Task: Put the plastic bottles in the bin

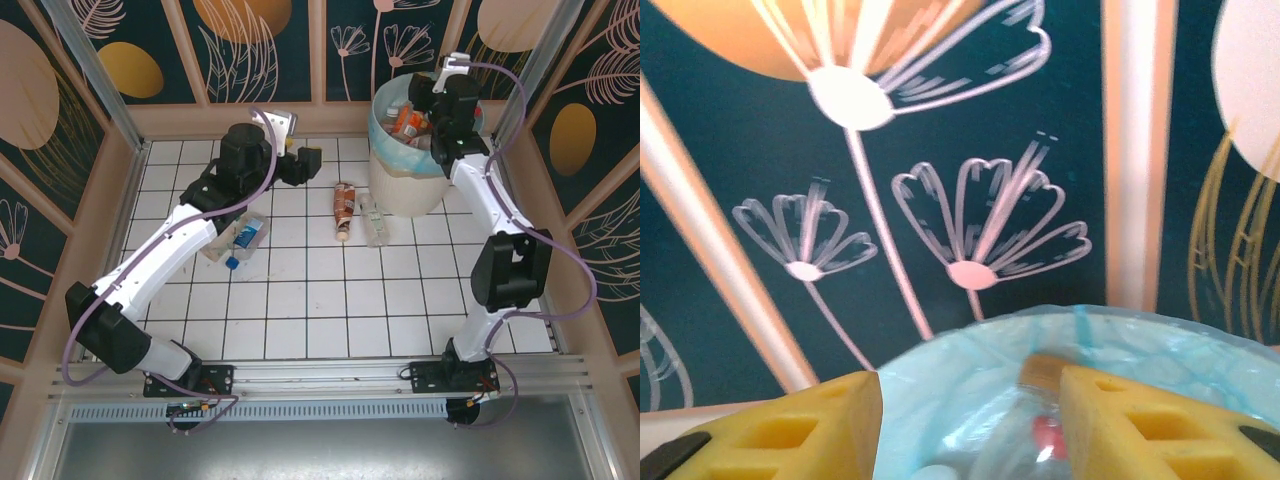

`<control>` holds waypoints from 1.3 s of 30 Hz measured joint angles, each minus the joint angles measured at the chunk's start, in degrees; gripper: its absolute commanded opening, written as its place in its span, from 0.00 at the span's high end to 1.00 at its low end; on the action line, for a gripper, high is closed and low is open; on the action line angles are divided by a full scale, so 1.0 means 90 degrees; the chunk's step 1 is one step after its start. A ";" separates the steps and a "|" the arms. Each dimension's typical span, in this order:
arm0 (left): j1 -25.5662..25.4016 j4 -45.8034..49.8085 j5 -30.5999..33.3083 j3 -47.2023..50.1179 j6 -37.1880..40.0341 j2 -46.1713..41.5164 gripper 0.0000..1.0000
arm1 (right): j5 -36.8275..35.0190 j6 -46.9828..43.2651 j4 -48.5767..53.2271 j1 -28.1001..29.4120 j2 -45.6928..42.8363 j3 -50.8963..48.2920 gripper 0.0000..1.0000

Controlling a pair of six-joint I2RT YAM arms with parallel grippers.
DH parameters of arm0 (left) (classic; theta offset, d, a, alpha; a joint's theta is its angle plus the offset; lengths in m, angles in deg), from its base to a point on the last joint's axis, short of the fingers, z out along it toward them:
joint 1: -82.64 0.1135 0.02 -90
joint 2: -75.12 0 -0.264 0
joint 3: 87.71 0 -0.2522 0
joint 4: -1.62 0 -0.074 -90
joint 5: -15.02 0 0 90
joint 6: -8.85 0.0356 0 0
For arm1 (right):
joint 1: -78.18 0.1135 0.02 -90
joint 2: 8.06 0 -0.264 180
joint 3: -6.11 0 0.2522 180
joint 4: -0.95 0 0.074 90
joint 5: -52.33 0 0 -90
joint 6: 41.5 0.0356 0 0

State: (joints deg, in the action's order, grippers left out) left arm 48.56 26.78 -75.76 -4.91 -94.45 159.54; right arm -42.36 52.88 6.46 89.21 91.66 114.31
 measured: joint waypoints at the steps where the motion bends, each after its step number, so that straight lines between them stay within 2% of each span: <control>1: 0.0000 0.0053 0.0107 -0.0015 -0.0007 0.0007 0.28 | -0.0017 -0.0080 0.0049 0.0126 -0.0104 0.0000 0.49; 8: 0.0121 0.0568 0.0595 -0.0100 -0.0202 0.0282 0.28 | -0.0180 -0.0736 0.0427 0.1824 -0.1078 -0.0245 0.47; 12: 0.0709 0.0646 0.0408 0.0058 -0.0561 0.0374 0.29 | -0.0032 -0.0831 0.0738 0.2640 -0.1207 -0.0636 0.43; 18: 0.2227 0.0267 -0.0233 0.1132 -0.1379 0.0177 0.29 | 0.0860 -0.1523 0.0877 0.3223 -0.0848 -0.1690 0.38; 20: 0.2572 0.0194 -0.0389 0.1443 -0.1588 0.0107 0.28 | 0.0913 -0.1838 0.1056 0.3337 -0.0602 -0.1836 0.38; 22: 0.2730 0.0155 -0.0512 0.1705 -0.1727 0.0017 0.28 | 0.0816 -0.2161 0.1212 0.3366 -0.0287 -0.1836 0.41; 26: 0.2708 0.0034 -0.0872 0.2076 -0.1821 -0.0153 0.28 | 0.0398 -0.2419 0.1503 0.3276 0.0131 -0.1938 0.41; 30: 0.2691 -0.0109 -0.1032 0.2455 -0.1868 -0.0289 0.28 | -0.0010 -0.1860 0.1591 0.3220 0.0262 -0.2385 0.37; 35: 0.2691 -0.0141 -0.1030 0.2630 -0.1870 -0.0328 0.28 | -0.0403 -0.0408 0.1625 0.3235 0.0393 -0.2919 0.35; 39: 0.2691 -0.0194 -0.1030 0.2628 -0.1868 -0.0328 0.28 | -0.0758 0.0617 0.1722 0.3252 0.0782 -0.2948 0.34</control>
State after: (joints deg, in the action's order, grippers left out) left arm 72.77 25.03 -85.03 18.74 -111.26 156.59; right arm -49.18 58.43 21.96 118.48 98.70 87.77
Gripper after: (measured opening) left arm 0.723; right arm 0.651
